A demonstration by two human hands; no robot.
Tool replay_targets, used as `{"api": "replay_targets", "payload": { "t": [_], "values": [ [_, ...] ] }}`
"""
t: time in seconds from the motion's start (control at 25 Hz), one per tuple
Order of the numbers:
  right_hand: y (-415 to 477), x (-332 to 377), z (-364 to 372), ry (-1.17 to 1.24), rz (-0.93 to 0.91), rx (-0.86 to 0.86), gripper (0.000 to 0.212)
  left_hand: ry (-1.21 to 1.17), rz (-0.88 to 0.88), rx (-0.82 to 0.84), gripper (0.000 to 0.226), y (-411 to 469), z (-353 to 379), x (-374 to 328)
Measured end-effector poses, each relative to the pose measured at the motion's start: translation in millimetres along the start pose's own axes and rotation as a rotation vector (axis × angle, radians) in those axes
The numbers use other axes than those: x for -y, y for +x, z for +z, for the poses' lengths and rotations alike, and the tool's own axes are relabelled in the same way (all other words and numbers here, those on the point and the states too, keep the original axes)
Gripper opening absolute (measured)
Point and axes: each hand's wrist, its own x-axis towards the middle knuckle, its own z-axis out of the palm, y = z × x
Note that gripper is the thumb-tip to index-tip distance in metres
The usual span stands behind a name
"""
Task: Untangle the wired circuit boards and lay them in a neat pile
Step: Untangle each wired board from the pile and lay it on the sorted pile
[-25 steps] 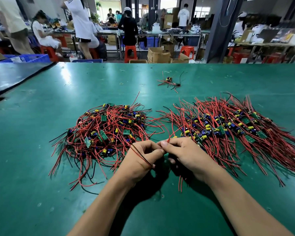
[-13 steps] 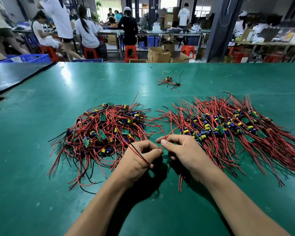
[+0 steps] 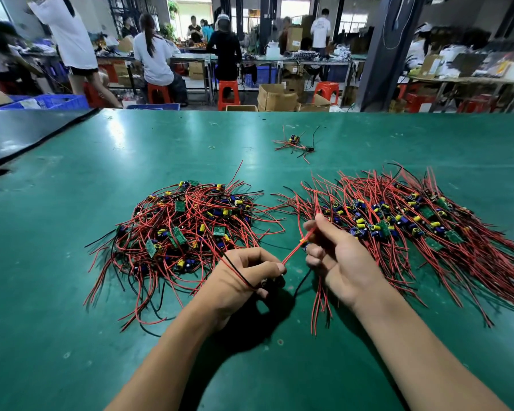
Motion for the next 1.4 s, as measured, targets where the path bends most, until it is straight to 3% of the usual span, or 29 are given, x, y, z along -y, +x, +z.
{"api": "replay_targets", "payload": {
  "t": [0.16, 0.32, 0.48, 0.64, 0.76, 0.92, 1.24, 1.4],
  "values": [
    [0, 8, -2, 0.286, 0.229, 0.100, 0.021, -0.011, 0.005, -0.021, 0.012, -1, 0, -2],
    [-1, 11, -5, 0.308, 0.202, 0.123, 0.015, -0.025, -0.007, -0.058, 0.012, -3, -1, -5],
    [0, 8, -6, 0.123, 0.077, 0.132, 0.020, -0.118, -0.041, -0.058, 0.016, -3, 1, -7],
    [-4, -10, -2, -0.144, 0.085, 0.389, 0.022, -0.153, -0.051, -0.015, 0.014, -4, 0, -5],
    [-6, -20, -1, -0.300, 0.078, 0.468, 0.020, -0.229, -0.079, -0.016, 0.010, -3, -4, -4],
    [-3, -25, 0, -0.289, 0.030, 0.374, 0.033, -0.182, -0.080, -0.014, 0.016, -2, -5, -6],
    [3, -19, -1, -0.224, -0.171, 0.077, 0.033, -0.104, -0.035, 0.012, 0.018, -1, 1, -4],
    [7, -17, -3, -0.182, -0.259, -0.003, 0.017, -0.111, -0.035, 0.028, 0.016, -1, 2, -4]
  ]
}}
